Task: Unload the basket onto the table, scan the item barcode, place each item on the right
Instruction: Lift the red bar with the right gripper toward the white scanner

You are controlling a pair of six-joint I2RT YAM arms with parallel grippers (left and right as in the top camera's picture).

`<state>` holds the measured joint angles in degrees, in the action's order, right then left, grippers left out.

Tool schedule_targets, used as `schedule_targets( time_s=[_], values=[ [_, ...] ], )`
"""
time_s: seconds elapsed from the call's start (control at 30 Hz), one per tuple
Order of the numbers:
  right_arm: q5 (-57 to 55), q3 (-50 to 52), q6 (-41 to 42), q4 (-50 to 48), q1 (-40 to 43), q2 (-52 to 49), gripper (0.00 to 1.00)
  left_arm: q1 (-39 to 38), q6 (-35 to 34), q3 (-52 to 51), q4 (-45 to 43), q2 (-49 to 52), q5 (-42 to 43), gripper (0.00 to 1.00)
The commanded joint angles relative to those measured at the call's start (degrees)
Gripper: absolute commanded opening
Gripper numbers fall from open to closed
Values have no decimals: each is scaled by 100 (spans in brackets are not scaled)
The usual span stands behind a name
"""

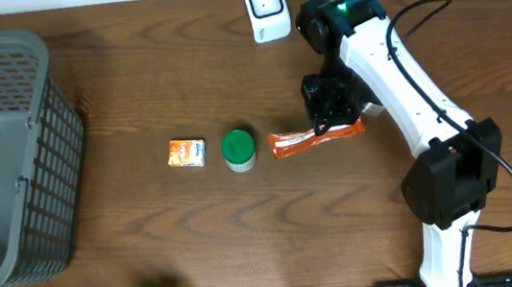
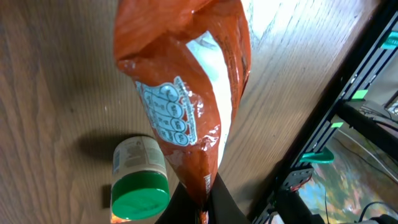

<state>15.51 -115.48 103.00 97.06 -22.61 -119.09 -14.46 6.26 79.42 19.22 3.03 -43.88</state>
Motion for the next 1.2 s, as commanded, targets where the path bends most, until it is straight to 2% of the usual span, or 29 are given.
schedule_targets(
  time_s=[0.0,0.1,0.2,0.3,0.43,0.6,0.77,0.87,1.07,1.17],
  values=[
    [131,20,133,24,17,96,2,2,101,-7,-24,-44,-37,98],
    [103,20,15,11,20,96,2,2,101,-7,-24,-44,-37,98],
    [83,20,-675,-177,20,96,1,2,101,-7,-24,-44,-37,98],
    [28,20,-2002,-894,37,107,1,2,101,-7,-24,-44,-37,98],
    [181,17,-4199,-2247,39,114,1,2,101,-7,-24,-44,-35,98],
    [262,17,-5276,-3069,2,116,2,2,101,-7,-24,-44,-37,98],
    [879,17,-5604,-3536,2,116,2,2,101,-7,-24,-44,-37,98],
    [1051,17,-5635,-3407,-4,118,1,2,101,-7,-24,-44,-37,98],
    [-118,17,-5322,-3475,-107,146,1,2,101,-7,-24,-44,-35,98],
    [-136,17,-5156,-3827,-138,177,1,2,101,-7,-24,-44,-37,98]
  ],
)
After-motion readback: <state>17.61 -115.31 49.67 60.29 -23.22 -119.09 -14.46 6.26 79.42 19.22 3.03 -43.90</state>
